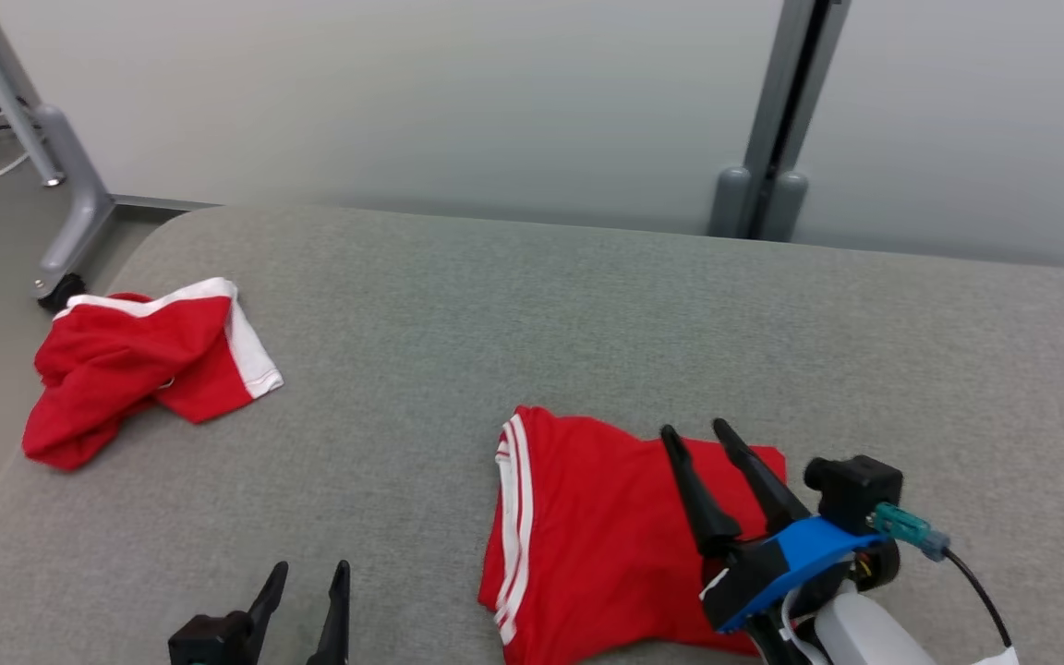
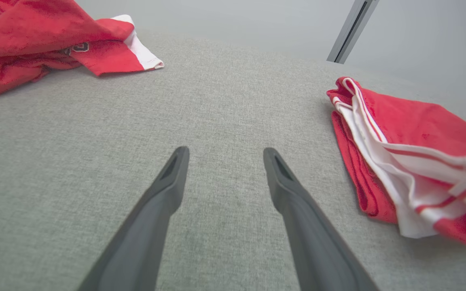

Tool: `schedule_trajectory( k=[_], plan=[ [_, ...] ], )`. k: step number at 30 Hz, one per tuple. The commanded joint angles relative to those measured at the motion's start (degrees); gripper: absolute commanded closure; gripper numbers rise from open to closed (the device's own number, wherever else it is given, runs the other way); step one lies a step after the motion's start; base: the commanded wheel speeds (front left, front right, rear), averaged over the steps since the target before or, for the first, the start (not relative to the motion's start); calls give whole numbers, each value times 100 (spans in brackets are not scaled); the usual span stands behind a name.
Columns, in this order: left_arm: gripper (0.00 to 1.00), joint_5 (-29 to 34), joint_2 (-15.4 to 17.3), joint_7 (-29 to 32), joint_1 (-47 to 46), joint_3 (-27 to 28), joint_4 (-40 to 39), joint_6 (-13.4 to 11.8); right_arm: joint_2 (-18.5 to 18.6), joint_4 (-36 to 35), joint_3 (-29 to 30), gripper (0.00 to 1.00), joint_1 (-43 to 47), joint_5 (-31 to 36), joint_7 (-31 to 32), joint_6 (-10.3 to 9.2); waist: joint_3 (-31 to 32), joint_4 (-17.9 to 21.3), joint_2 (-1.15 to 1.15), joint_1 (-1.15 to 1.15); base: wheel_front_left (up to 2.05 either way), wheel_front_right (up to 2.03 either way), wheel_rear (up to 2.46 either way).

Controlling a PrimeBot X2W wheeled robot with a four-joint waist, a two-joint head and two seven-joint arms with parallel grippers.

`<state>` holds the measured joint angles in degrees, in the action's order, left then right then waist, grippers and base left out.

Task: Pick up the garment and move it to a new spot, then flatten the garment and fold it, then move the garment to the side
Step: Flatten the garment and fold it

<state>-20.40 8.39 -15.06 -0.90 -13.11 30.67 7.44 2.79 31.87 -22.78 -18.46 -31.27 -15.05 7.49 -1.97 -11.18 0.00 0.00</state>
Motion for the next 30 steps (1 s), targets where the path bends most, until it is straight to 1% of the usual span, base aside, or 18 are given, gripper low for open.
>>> schedule_trajectory(
  k=[1, 6, 10, 13, 21, 24, 30],
  plan=[
    [0, 62, -14, -15, -11, 98, -59, 7, 31, -49, 288, 0, 185, 228, -17, 0, 135, 263, 0, 0, 0, 0, 0],
    [0, 211, -48, -15, -41, 337, -134, 7, 24, -231, 1228, 0, 599, 1086, -16, 0, 188, 660, 0, 0, 0, 0, 0],
    [0, 354, -92, -15, 49, 532, -238, 7, 20, -396, 1665, 0, 960, 1660, -15, 0, 212, 876, 0, 0, 0, 0, 0],
    [0, 475, -157, -15, 155, 629, -318, 7, 22, -484, 1796, 0, 1199, 1969, -16, 0, 249, 980, 0, 0, 0, 0, 0],
    [0, 659, -326, -15, 514, 804, -515, 7, 22, -545, 1829, 0, 1645, 2068, -16, 0, 342, 1075, 0, 0, 0, 0, 0],
    [0, 684, -382, -15, 555, 791, -543, 7, 22, -532, 1797, 0, 1635, 2090, -16, 0, 344, 1058, 0, 0, 0, 0, 0],
    [0, 707, -384, -15, 446, 697, -522, 7, 22, -401, 1708, 0, 1488, 2067, -16, 0, 302, 962, 0, 0, 0, 0, 0]
  ],
)
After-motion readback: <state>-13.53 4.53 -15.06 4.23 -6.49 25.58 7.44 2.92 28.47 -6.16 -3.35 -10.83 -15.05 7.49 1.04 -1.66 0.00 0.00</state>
